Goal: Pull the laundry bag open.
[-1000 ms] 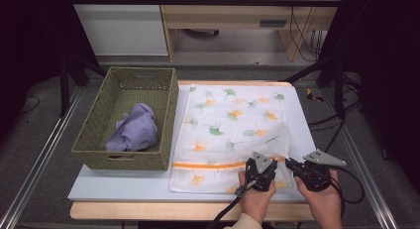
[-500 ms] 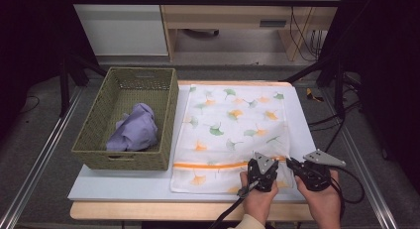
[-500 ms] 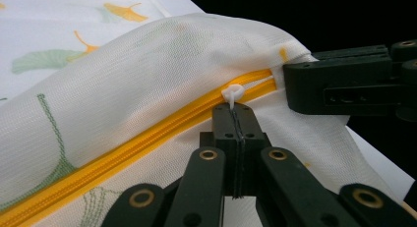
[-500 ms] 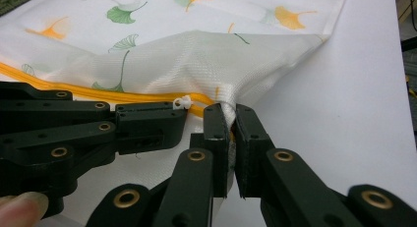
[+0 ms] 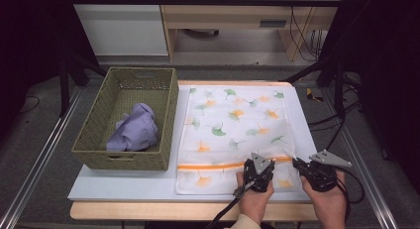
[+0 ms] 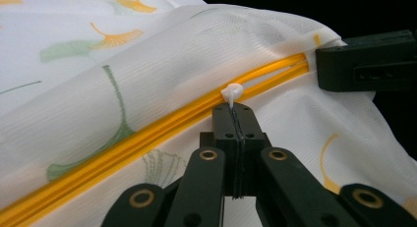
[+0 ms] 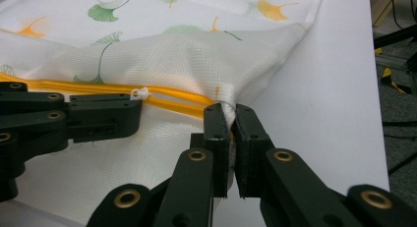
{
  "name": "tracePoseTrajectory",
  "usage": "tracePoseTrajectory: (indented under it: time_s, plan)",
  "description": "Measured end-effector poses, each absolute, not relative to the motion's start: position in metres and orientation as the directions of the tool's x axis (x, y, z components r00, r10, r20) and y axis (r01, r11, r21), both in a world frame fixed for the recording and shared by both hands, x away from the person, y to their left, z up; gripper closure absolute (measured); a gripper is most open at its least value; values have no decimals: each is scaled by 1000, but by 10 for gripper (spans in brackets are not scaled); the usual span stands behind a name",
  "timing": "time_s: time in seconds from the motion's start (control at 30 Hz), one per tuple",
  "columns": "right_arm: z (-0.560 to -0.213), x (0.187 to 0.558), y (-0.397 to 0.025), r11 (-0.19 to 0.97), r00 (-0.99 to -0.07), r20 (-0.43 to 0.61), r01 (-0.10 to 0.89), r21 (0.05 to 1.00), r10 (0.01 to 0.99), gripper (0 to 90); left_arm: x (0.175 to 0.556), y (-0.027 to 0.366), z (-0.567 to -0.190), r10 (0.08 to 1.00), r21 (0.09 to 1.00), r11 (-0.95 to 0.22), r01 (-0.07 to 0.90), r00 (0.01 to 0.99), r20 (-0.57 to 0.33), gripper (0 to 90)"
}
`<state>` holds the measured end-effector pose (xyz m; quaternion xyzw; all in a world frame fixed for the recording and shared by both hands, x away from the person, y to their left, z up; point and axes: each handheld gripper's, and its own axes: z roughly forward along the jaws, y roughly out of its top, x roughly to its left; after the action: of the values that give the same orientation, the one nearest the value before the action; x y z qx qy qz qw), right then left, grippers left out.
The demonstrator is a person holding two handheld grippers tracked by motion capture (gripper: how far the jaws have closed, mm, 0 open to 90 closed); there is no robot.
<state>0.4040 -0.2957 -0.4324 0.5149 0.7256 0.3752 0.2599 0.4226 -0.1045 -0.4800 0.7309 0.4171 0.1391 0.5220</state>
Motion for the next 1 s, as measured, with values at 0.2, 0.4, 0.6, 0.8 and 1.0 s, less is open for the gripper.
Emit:
tracePoseTrajectory:
  time_s: [0.2,0.4,0.6,0.8,1.0]
  plan:
    - [-431,403,-294,196,-342,1,544,816,940,857,423,-86,-480,774,878,-80,471,584,-243,900]
    - [-431,403,-293,202,-348,-1,542,816,938,857,425,-74,-475,786,879,-77,470,572,-237,900]
    - [-433,404,-295,202,-352,2,542,816,936,857,425,-71,-474,780,883,-83,462,582,-231,900]
    - [-432,402,-296,187,-351,20,545,817,936,857,425,-71,-474,781,886,-101,452,588,-211,900]
    - [-431,401,-297,190,-348,11,537,822,938,857,426,-61,-472,789,887,-83,455,573,-220,900]
